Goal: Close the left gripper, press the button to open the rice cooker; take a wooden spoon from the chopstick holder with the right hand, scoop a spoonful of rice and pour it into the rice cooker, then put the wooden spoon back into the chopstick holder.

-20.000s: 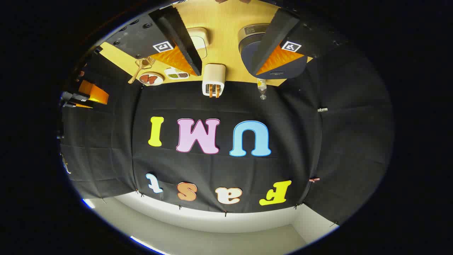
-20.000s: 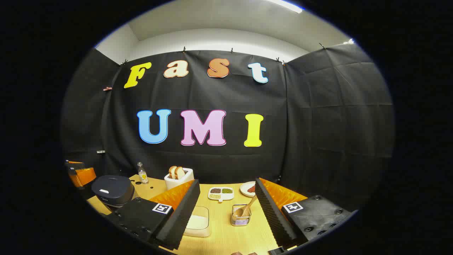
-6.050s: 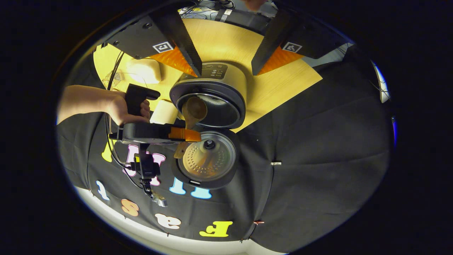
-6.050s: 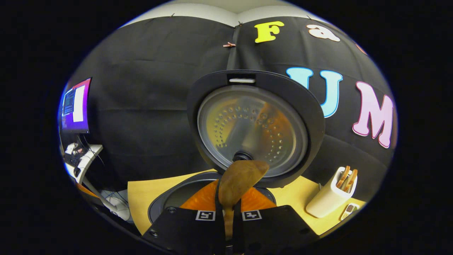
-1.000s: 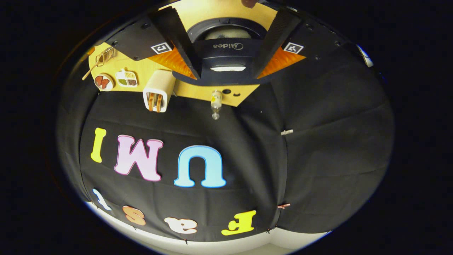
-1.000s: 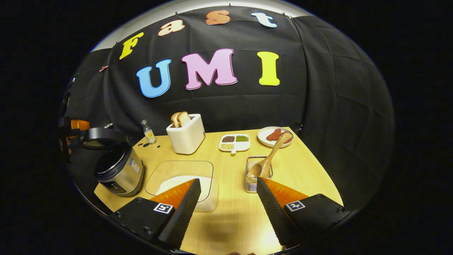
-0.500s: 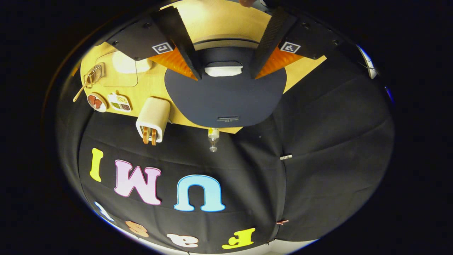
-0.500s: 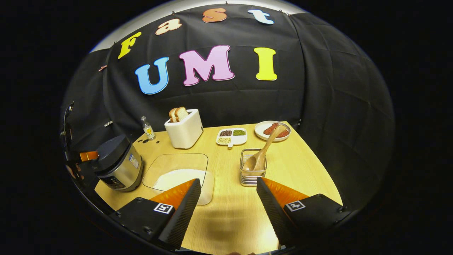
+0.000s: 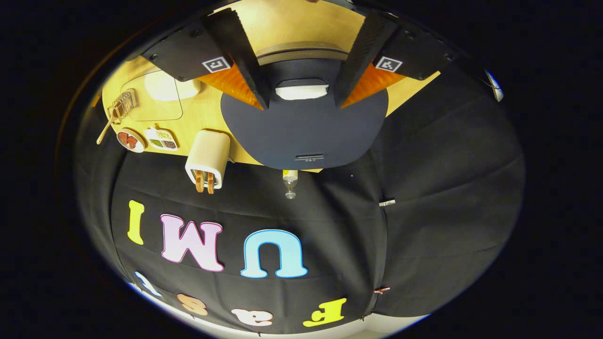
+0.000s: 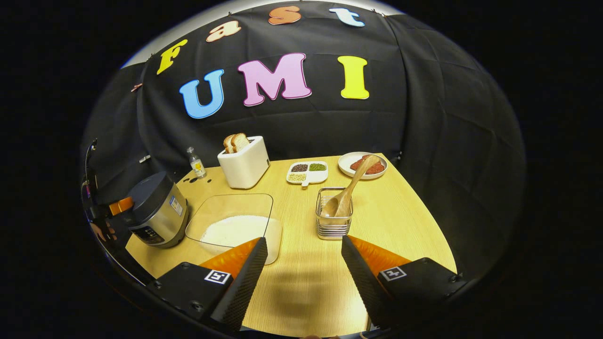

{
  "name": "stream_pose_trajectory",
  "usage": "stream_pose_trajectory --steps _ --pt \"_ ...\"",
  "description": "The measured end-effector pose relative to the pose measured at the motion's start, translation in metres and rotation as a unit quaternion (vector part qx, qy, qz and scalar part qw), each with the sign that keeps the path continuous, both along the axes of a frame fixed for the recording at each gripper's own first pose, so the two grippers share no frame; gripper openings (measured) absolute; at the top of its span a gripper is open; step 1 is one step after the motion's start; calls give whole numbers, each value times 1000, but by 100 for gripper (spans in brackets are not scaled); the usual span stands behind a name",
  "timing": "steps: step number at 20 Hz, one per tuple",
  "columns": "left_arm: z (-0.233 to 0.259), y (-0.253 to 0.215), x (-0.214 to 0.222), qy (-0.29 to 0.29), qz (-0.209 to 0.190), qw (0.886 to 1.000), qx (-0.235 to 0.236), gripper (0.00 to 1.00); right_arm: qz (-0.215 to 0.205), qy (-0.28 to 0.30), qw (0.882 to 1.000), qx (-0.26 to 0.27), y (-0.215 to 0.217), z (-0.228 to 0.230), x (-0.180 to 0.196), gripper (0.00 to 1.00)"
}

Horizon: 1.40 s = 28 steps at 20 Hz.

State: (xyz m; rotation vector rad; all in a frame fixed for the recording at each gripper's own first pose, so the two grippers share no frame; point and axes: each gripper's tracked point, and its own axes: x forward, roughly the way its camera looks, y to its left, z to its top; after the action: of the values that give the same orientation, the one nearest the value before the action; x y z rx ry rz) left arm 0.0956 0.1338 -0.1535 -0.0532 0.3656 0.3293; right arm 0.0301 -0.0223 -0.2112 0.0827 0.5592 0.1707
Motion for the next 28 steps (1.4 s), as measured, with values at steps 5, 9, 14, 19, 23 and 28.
stream_pose_trajectory --steps 5,9,14,19,23,28 --pt "23 -22 -6 -32 -26 999 -8 96 0 -36 999 -2 7 30 10 99" --pt "71 -64 -24 -96 -70 993 -12 96 -13 -95 995 -10 12 80 18 99" --pt "125 -96 -46 -156 -106 982 7 96 -32 -186 981 -33 15 157 11 99" --pt "132 -115 -68 -177 -134 974 32 96 -71 -218 973 -33 17 174 -21 98" --pt "121 -123 -79 -171 -156 973 22 96 -101 -222 969 -32 15 166 -37 98" --pt "120 -124 -83 -162 -178 970 31 95 -110 -217 969 -30 17 167 -45 98"
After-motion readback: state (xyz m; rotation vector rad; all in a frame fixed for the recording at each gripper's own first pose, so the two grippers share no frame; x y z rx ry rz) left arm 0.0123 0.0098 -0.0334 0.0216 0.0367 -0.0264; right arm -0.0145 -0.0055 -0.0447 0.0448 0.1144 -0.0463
